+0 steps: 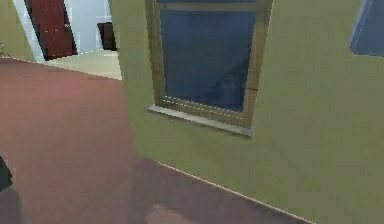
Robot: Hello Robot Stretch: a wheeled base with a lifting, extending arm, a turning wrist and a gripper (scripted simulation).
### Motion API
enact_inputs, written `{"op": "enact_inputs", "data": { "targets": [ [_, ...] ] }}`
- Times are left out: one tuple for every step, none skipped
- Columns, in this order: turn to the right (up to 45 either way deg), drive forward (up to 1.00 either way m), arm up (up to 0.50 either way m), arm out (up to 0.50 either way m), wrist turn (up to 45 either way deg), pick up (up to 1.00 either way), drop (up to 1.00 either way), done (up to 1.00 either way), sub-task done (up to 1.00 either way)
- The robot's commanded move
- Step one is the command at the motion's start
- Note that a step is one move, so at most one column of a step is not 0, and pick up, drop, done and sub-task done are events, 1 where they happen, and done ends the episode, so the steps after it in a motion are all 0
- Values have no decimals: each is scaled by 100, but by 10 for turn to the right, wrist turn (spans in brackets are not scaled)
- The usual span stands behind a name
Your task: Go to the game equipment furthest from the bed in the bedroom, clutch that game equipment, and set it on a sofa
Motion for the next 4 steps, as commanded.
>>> {"op": "enact_inputs", "data": {
  "targets": [
    [-330,0,0,0,0,0,0,0,0],
    [0,100,0,0,0,0,0,0,0],
    [-30,0,0,0,0,0,0,0,0],
    [0,35,0,0,0,0,0,0,0]
  ]
}}
